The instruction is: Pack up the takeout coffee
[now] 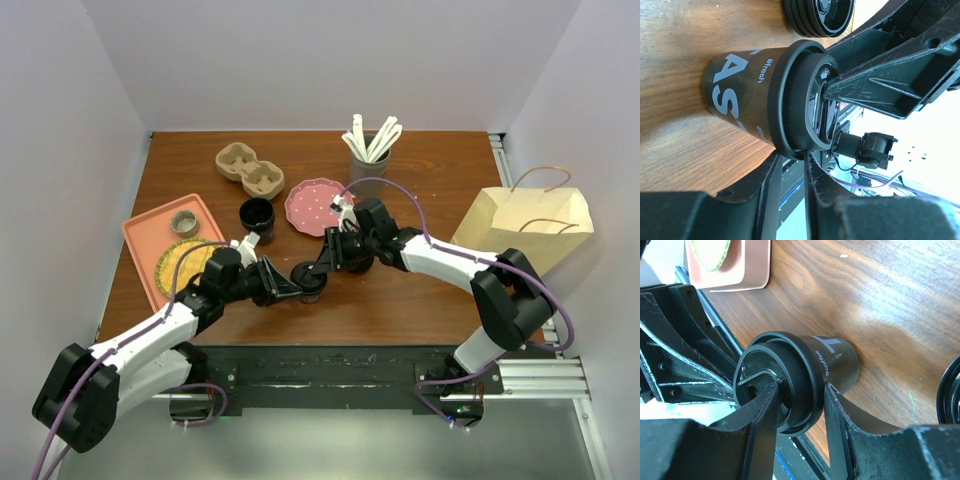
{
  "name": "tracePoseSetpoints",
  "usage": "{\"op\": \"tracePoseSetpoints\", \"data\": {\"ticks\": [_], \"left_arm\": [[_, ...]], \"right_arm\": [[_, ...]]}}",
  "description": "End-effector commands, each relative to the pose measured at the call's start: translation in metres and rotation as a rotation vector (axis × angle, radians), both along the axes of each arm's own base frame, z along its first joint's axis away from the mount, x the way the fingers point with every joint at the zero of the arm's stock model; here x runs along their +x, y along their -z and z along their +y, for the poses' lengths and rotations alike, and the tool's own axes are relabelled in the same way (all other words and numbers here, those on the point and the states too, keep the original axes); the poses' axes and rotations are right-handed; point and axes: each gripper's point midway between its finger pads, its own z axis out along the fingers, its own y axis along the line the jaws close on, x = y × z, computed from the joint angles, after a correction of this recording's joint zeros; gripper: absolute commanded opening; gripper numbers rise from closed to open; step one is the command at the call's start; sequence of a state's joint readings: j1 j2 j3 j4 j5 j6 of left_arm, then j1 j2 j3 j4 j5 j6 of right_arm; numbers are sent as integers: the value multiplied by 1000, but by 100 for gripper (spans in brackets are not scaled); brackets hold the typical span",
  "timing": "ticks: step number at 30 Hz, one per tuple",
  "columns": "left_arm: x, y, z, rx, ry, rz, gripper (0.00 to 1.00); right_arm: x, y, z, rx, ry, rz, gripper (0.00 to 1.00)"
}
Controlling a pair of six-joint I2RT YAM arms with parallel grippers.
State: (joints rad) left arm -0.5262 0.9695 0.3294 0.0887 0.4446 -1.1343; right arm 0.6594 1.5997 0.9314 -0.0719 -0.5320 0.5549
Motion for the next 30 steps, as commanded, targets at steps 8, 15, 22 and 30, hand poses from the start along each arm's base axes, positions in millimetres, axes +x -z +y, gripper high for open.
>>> {"op": "tracePoseSetpoints", "data": {"ticks": [8, 15, 22, 30], "left_arm": [[-3, 42, 19, 132, -57, 38, 10], [-4, 52, 22, 178, -65, 62, 1], [2, 53, 26, 239, -89, 64, 0], [6, 54, 37, 292, -136, 50, 0]], "right_arm": [[-25, 65, -35, -192, 41, 102, 27], [-30, 69, -38, -188, 49, 110, 27], [-35, 67, -38, -156, 92, 133, 26], [-36, 63, -43, -149, 131, 128, 26]]}}
